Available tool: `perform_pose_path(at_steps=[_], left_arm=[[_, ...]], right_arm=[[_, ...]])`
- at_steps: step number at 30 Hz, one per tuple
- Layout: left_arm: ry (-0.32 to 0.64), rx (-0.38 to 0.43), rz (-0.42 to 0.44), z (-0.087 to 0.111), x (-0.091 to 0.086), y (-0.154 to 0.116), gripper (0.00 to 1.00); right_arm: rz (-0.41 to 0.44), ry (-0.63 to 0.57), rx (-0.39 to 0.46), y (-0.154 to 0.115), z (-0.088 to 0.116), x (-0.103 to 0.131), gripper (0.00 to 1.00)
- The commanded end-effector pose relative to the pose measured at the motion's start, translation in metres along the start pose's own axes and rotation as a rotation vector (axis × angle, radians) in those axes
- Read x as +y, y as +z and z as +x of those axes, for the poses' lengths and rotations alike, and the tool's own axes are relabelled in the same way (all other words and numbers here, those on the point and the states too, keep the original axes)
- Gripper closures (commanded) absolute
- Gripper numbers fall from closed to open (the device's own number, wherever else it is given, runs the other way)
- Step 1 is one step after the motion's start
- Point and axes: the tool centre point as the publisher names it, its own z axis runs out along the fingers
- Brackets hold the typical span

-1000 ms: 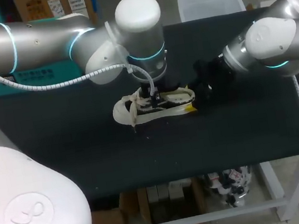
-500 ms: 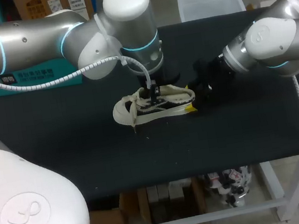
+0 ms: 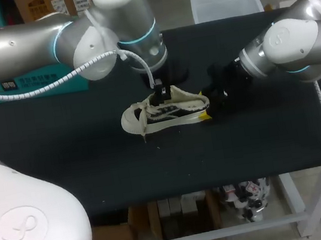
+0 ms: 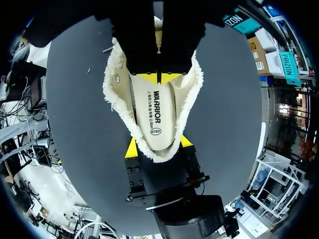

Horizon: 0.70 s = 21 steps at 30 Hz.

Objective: Open the shoe tongue, take the insole out of the shoe, put the insole back into the shoe, and pack the shoe into the shoebox

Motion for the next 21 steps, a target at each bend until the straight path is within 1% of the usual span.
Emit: perform_pose_path(at_steps=[1,6,8,10,16,19,21], left_arm=[[0.010,0.005,-0.011,0.004,-0.002,0.002,1.00],[0.031,0.065,-0.018,0.010,-0.004,0.012,1.00],[0.045,0.098,-0.024,0.013,-0.006,0.018,0.86],[0.048,0.110,-0.044,0.016,-0.007,0.024,0.82],[0.026,0.110,-0.081,0.021,-0.005,0.040,0.85],[0.021,0.145,-0.085,0.021,-0.005,0.049,0.85],[0.022,0.180,-0.071,0.020,-0.004,0.053,0.85]], right_arm=[[0.000,-0.001,0.001,0.000,0.001,-0.001,1.00],[0.000,-0.001,0.001,0.000,0.001,-0.001,1.00],[0.000,-0.001,0.001,0.000,0.001,-0.001,1.00],[0.000,-0.001,0.001,0.000,0.001,-0.001,1.00],[0.000,-0.001,0.001,0.000,0.001,-0.001,1.00],[0.000,-0.001,0.001,0.000,0.001,-0.001,1.00],[0.000,-0.001,0.001,0.000,0.001,-0.001,1.00]])
